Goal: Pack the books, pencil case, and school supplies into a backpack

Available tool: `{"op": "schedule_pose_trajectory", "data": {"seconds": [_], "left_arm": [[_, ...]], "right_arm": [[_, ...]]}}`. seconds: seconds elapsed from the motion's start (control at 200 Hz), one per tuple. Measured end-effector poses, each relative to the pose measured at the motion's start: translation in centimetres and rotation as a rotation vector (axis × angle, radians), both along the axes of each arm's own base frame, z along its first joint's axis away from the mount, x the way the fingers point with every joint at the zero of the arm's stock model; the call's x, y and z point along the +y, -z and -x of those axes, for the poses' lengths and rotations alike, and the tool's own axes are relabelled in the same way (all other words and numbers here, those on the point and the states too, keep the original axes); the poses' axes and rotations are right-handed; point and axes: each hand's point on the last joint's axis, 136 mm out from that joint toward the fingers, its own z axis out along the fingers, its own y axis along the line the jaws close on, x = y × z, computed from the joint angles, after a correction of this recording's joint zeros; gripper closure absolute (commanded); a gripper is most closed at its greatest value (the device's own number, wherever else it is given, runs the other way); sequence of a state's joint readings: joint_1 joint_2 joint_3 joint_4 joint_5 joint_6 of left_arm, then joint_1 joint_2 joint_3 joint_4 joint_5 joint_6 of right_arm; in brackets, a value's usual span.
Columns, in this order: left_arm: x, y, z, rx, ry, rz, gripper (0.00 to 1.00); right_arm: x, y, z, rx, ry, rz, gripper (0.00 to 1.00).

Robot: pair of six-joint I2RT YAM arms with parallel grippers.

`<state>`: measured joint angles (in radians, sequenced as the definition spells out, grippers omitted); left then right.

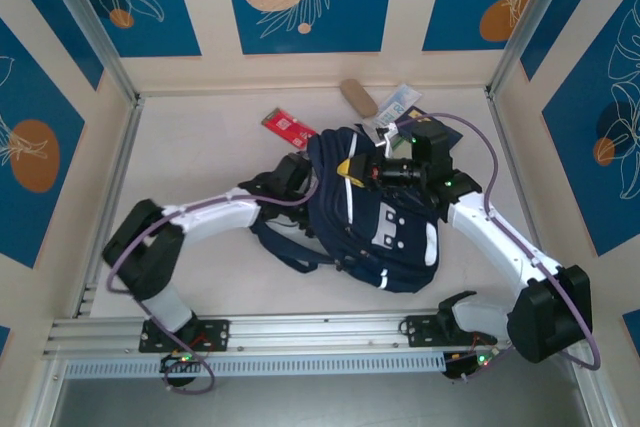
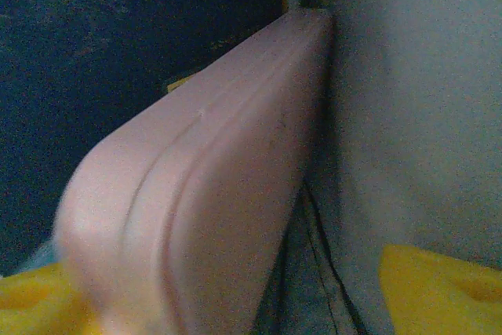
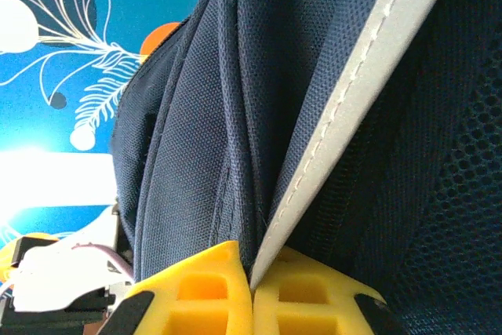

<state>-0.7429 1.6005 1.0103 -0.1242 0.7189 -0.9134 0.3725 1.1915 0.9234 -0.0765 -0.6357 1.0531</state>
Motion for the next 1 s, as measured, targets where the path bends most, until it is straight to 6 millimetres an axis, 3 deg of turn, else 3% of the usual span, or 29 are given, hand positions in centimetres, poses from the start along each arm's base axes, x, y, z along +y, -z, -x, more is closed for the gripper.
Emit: {"op": "schedule_pose_trajectory", "data": {"seconds": [0.17, 0.355, 0.5, 0.615, 0.74, 0.9, 1.0], "left_arm": [[4.6, -4.1, 0.0, -0.129, -0.084, 0.006, 0.20], [10.8, -4.1, -0.8, -0.159, -0.255, -0.103, 0.23], [16.1, -6.1, -1.8, -0.228, -0.418, -0.203, 0.23], [17.2, -8.3, -2.4, -0.290, -0.465, -0.241, 0.22], [18.3, -8.4, -2.7, -0.306, -0.508, -0.295, 0.22], [19.7, -7.5, -2.6, -0.296, -0.542, -0.373, 0.22], [20.3, -7.6, -2.7, -0.307, -0.559, -0.404, 0.21]], "right_arm": [[-0.6, -0.4, 0.9, -0.030, -0.008, 0.014, 1.00], [-0.3, -0.6, 3.0, -0.075, -0.063, 0.010, 1.00], [1.6, 1.7, 4.5, -0.074, -0.131, 0.073, 0.98], [3.9, 4.5, 6.0, -0.050, -0.204, 0.147, 0.87], [5.0, 6.8, 5.7, -0.019, -0.215, 0.222, 0.74], [7.3, 7.8, 4.2, -0.036, -0.258, 0.363, 0.57], [8.7, 7.7, 3.9, -0.091, -0.289, 0.470, 0.53]]}}
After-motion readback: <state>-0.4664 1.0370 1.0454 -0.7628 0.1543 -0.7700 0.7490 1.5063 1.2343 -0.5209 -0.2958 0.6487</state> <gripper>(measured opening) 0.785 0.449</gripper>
